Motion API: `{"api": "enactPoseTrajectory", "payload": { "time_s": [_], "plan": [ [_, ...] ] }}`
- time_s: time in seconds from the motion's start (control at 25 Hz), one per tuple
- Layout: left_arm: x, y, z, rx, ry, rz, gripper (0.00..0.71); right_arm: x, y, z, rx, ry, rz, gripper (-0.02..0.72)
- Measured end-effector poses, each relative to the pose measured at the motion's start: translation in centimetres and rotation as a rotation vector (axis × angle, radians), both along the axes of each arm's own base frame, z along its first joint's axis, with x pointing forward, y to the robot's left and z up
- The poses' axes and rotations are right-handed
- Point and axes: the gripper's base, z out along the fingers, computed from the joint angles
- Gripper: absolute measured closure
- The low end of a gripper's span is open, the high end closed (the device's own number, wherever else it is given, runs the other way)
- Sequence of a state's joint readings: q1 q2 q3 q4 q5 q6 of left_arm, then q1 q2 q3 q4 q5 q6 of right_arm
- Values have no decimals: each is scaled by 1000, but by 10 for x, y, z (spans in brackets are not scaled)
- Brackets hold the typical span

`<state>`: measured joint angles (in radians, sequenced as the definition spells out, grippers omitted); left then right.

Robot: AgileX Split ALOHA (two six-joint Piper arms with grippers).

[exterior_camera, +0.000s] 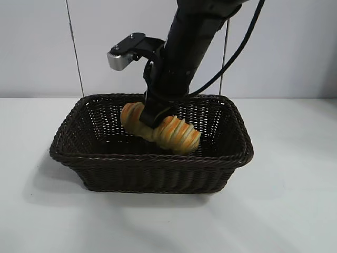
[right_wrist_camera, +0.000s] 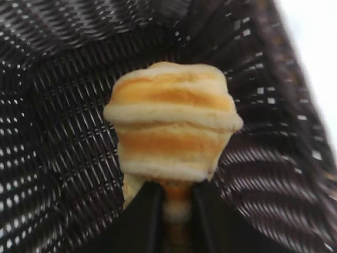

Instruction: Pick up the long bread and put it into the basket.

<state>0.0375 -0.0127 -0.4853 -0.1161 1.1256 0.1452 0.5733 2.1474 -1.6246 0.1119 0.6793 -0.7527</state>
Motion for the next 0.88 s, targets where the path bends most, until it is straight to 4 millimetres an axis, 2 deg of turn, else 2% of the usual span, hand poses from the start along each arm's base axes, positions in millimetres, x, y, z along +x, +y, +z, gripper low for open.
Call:
{"api": "enactPoseTrajectory", "payload": {
  "time_s": [0.2,0.28,0.4,0.6,0.76,0.88],
  "plan": [
    [0,0,0,0,0,0,16,2,2,10,1,9,-3,174],
    [0,0,0,0,0,0,16,4,4,21,9,31,-28,104],
    [0,0,0,0,0,0,16,9,6,47,32,51,-100,70],
    [0,0,0,0,0,0,16,15,5,92,73,64,-282,60],
    [0,0,0,0,0,0,16,17,-2,114,75,69,-422,60],
    [0,0,0,0,0,0,16,25,-17,126,108,78,-539,60]
  ]
}}
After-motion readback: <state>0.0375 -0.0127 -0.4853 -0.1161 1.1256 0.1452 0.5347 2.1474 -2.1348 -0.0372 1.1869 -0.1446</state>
